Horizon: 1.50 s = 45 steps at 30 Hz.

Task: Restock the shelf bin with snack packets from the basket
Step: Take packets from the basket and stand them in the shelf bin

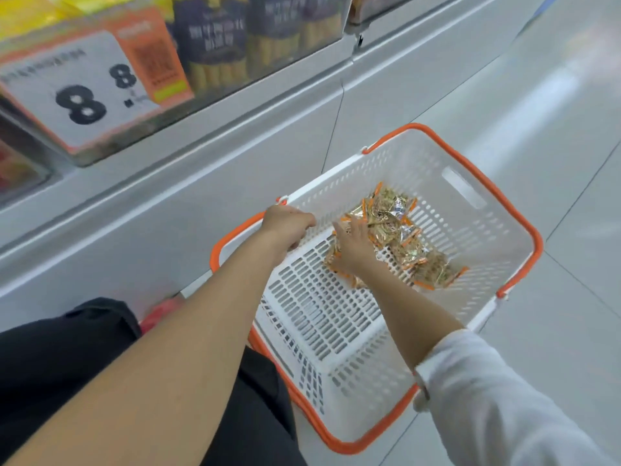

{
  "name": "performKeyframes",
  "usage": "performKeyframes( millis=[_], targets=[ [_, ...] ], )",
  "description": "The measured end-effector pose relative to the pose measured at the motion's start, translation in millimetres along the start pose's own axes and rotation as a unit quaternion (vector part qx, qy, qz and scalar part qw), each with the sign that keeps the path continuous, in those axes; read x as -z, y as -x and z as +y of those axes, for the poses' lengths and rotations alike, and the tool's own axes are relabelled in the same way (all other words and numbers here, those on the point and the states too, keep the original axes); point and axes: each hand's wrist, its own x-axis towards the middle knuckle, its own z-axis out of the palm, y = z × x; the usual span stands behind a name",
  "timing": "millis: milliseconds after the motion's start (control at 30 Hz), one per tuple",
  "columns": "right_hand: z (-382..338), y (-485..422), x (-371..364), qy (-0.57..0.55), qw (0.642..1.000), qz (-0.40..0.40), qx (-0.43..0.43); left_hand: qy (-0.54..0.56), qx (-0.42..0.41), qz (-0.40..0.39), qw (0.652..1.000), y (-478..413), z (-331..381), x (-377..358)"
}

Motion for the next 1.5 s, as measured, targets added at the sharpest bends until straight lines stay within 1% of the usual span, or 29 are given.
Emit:
performKeyframes(
  millis=[67,167,200,267,333,433,500,533,567,633,700,767,833,867,933,1000,1067,1100,1133,1167,1200,1233,1267,1333,1400,1500],
  targets=[
    [-4,2,-28,0.046,0.999,-0.022,0.0,-0.009,0.005,-0.021,1.0,-1,0,-3],
    [-12,21,-60,0.089,0.995,0.045,-0.018,-0.011,0.01,-0.038,0.999,-3,1,-8],
    [-13,28,-64,0.092,0.994,0.062,-0.008,-0.008,0.01,-0.038,0.999,-4,3,-8],
    [-11,36,-63,0.075,0.993,0.086,0.019,-0.002,0.01,-0.038,0.999,-5,2,-10],
    [-5,40,-60,0.048,0.994,0.092,0.029,-0.005,0.017,-0.04,0.999,-6,-1,-13],
    [5,45,-54,0.051,0.994,0.073,0.069,-0.009,0.037,-0.03,0.999,-7,-5,-16],
    [6,51,-47,0.002,0.994,0.048,0.101,-0.014,0.051,-0.017,0.998,-7,-11,-17],
    [4,54,-43,-0.032,0.991,0.063,0.114,-0.012,0.057,-0.007,0.998,-6,-14,-18],
    [2,58,-39,-0.065,0.986,0.101,0.119,-0.007,0.063,0.004,0.998,-5,-16,-19],
    [-4,65,-25,-0.122,0.957,0.234,0.121,0.011,0.072,0.019,0.997,-3,-20,-22],
    [-12,79,-6,-0.113,0.921,0.341,0.151,0.033,0.087,0.006,0.996,5,-17,-25],
    [-20,94,8,-0.082,0.886,0.402,0.218,0.08,0.103,-0.032,0.991,14,-10,-25],
    [-24,109,23,-0.079,0.853,0.418,0.303,0.135,0.094,-0.044,0.985,23,-5,-23],
    [-24,118,30,-0.088,0.841,0.415,0.336,0.153,0.082,-0.033,0.984,28,-3,-22],
    [-23,134,44,-0.099,0.832,0.402,0.37,0.162,0.066,-0.016,0.984,34,-3,-16],
    [-23,146,62,-0.126,0.837,0.392,0.361,0.159,0.041,-0.03,0.986,45,1,-12],
    [-30,159,89,-0.201,0.854,0.381,0.292,0.151,-0.001,-0.039,0.988,57,10,-7],
    [-36,167,107,-0.264,0.859,0.366,0.241,0.139,-0.026,-0.041,0.989,64,17,-4],
    [-43,174,126,-0.341,0.859,0.334,0.189,0.128,-0.051,-0.045,0.989,71,25,-1],
    [-51,179,147,-0.428,0.845,0.284,0.147,0.113,-0.072,-0.049,0.99,77,33,3],
    [-56,182,168,-0.509,0.821,0.231,0.118,0.101,-0.091,-0.057,0.989,84,41,7],
    [-61,186,187,-0.561,0.798,0.191,0.108,0.089,-0.107,-0.062,0.988,93,51,12],
    [-66,190,203,-0.565,0.796,0.182,0.116,0.079,-0.125,-0.066,0.987,101,61,18],
    [-73,200,227,-0.522,0.814,0.21,0.144,0.059,-0.155,-0.07,0.984,119,80,30],
    [-85,216,250,-0.504,0.817,0.223,0.168,0.037,-0.187,-0.063,0.98,141,99,45],
    [-111,246,289,-0.485,0.823,0.208,0.211,0.023,-0.24,-0.034,0.97,173,126,74]
  ],
)
